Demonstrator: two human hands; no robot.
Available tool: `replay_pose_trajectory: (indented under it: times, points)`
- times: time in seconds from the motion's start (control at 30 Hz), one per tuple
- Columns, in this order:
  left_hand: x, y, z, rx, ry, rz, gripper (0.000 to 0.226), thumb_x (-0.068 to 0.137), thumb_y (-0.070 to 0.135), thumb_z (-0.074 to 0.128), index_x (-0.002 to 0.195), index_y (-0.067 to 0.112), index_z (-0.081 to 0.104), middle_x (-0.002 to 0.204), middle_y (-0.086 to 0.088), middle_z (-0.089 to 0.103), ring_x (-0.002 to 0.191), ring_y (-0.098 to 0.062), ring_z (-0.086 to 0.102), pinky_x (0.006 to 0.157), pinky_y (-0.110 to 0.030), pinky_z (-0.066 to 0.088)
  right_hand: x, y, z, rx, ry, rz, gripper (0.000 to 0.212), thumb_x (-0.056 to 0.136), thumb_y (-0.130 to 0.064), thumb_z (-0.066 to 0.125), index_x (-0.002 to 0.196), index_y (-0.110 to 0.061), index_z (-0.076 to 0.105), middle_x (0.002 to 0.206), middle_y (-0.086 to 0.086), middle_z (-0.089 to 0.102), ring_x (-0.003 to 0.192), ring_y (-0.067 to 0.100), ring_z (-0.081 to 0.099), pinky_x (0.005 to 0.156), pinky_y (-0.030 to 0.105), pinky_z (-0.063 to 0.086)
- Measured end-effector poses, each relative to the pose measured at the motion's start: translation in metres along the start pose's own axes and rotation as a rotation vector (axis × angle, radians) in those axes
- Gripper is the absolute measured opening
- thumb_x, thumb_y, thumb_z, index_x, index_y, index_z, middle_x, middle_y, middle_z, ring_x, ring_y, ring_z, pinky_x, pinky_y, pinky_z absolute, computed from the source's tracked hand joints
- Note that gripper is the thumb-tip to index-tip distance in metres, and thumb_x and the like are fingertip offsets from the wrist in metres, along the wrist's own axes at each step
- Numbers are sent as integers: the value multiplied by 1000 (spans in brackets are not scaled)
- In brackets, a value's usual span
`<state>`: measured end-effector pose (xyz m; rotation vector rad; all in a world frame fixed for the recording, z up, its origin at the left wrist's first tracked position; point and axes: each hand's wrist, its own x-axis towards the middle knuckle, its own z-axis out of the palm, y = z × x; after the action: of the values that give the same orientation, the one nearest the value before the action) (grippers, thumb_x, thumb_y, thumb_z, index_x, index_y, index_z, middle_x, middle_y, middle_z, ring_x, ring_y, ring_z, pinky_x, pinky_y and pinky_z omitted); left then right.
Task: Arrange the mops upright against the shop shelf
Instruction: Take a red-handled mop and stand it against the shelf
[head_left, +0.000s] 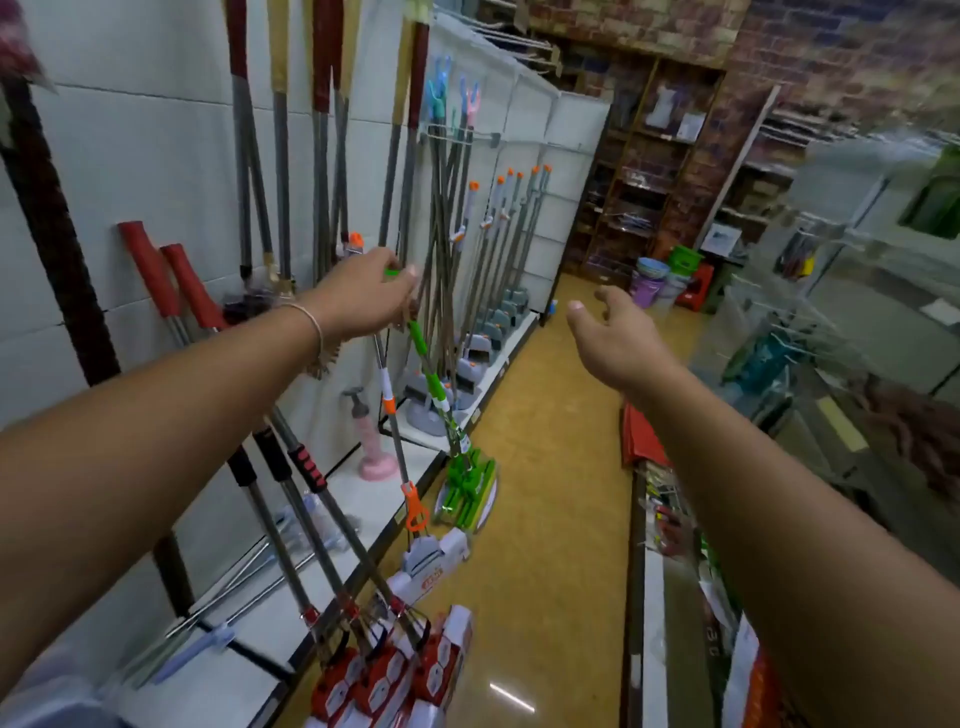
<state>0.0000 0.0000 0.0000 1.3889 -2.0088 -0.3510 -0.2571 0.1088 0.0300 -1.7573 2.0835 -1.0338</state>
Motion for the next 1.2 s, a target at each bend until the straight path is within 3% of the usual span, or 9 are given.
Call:
replay_pose_trajectory:
  times: [0.53, 0.73, 0.87, 0.93, 1.03, 1.1, 1.2]
  points:
    - [86, -138, -23, 97, 194, -342, 41, 100, 43, 36, 107, 8, 58, 102, -10, 62, 92, -29, 54, 77, -36, 42, 169, -29, 158, 78, -250, -96, 59, 99, -46, 47, 147, -12, 38, 143, 12, 51, 128, 31, 51, 105, 51, 45]
    - [93, -175, -19, 185, 314, -592, 39, 100, 38, 39, 105, 5, 59, 108, -20, 65, 101, -37, 58, 77, -35, 40, 233, -27, 216, 99, -403, -238, 46, 98, -40, 51, 133, -9, 51, 116, 10, 64, 110, 31, 60, 96, 47, 49]
    - [82, -182, -11, 191, 356, -732, 37, 101, 38, 39, 94, 6, 57, 96, -18, 62, 94, -34, 58, 72, -33, 38, 264, -23, 254, 147, -540, -312, 46, 98, -35, 54, 136, -9, 51, 100, 3, 59, 104, 27, 62, 89, 35, 50]
    - [73, -183, -7, 183, 387, -803, 38, 100, 41, 38, 100, 8, 58, 95, -12, 60, 92, -29, 55, 76, -33, 40, 270, -23, 272, 153, -634, -333, 44, 98, -36, 54, 134, -12, 53, 106, 4, 59, 97, 24, 63, 78, 29, 49]
    - [56, -189, -1, 173, 406, -866, 34, 101, 40, 37, 96, 11, 56, 89, -7, 60, 88, -26, 55, 76, -32, 40, 269, -29, 304, 179, -757, -362, 42, 97, -37, 56, 130, -12, 57, 114, 6, 64, 104, 26, 62, 86, 34, 51]
    - [49, -196, 2, 153, 404, -903, 34, 102, 38, 37, 96, 9, 55, 82, -5, 57, 82, -24, 53, 72, -32, 39, 263, -35, 324, 199, -829, -371, 41, 97, -35, 56, 130, -12, 58, 111, 1, 63, 99, 23, 59, 80, 30, 48]
    - [42, -209, 9, 143, 377, -939, 36, 102, 37, 36, 99, 7, 57, 79, -5, 55, 73, -19, 51, 68, -32, 39, 251, -44, 348, 192, -893, -417, 39, 98, -33, 56, 130, -10, 58, 114, 3, 64, 108, 21, 59, 85, 25, 41]
